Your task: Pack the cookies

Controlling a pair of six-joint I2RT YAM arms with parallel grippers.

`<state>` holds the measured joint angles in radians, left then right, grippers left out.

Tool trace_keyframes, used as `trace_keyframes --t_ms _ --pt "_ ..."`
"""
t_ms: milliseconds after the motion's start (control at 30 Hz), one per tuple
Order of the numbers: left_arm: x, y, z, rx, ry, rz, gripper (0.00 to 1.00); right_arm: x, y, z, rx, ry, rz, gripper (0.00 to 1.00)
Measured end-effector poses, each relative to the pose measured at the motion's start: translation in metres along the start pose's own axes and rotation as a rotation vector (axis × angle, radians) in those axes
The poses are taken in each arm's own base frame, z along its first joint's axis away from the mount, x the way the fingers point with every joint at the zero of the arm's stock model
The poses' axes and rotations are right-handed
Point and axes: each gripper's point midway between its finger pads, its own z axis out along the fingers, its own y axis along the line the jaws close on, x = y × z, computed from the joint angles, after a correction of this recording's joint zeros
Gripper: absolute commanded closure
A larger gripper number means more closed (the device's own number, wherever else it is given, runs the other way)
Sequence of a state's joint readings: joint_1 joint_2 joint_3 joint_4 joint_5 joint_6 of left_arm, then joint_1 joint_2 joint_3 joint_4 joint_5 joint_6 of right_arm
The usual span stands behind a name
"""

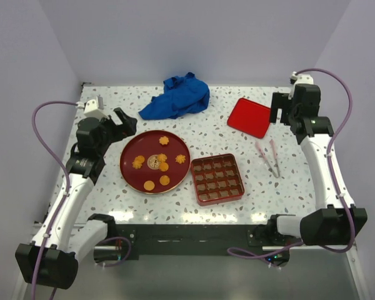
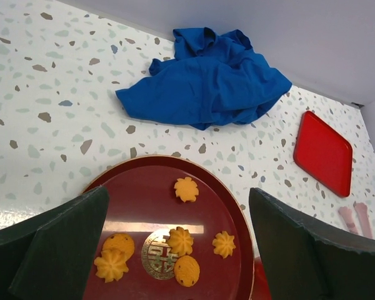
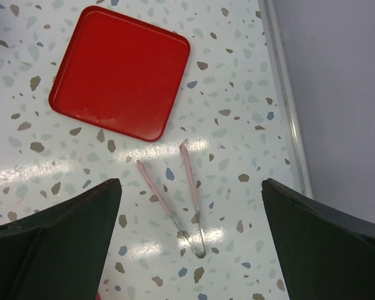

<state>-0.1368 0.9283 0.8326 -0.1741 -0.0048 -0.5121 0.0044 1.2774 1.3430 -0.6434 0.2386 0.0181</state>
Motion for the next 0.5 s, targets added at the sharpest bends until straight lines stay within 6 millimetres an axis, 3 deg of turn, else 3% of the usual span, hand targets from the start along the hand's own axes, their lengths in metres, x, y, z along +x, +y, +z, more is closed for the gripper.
trace_keyframes --t_ms 167,367,500 --pt "0.002 -0.005 -0.001 0.028 0.013 -0.001 0.01 0.011 0.016 -0.009 -0.128 -0.005 -0.101 0.01" --pt "0.012 -0.003 0.001 0.036 0.032 -0.001 0.01 0.037 0.047 -0.036 -0.378 -0.058 -0.299 0.01" --pt "0.019 -0.001 0.003 0.038 0.046 -0.002 0.01 0.06 0.054 -0.027 -0.457 0.032 -0.318 0.01"
